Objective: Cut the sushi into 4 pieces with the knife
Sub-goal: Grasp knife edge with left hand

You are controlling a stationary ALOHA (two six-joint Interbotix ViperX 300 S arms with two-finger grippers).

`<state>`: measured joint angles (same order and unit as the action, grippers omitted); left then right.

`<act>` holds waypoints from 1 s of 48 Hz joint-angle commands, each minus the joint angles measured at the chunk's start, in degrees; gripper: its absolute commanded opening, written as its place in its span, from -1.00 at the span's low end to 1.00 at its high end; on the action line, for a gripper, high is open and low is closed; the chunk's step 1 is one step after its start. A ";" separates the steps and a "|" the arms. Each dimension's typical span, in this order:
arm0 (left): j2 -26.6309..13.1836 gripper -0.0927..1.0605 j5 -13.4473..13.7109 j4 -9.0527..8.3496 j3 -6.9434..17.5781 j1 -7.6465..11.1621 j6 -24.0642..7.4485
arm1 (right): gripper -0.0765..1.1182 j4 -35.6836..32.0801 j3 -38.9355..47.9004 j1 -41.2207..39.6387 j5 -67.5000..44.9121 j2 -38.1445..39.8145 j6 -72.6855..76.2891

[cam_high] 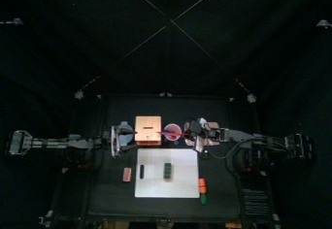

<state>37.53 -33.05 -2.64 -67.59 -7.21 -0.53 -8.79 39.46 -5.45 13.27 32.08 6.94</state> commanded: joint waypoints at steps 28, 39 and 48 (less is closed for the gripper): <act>-14.41 0.84 -0.53 1.41 10.28 3.52 0.35 | -0.73 -0.70 9.40 1.49 -22.59 -3.25 0.18; -18.28 0.84 -0.53 2.81 12.04 3.60 0.18 | -0.73 -0.97 8.17 1.49 -22.32 -4.92 0.09; -20.21 0.79 -0.53 3.16 13.01 3.34 0.00 | -0.73 -0.97 8.00 1.49 -21.45 -5.80 0.09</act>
<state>17.49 -33.05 0.44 -56.34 -3.69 -0.35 -9.84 48.78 -4.04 -8.26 26.02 7.03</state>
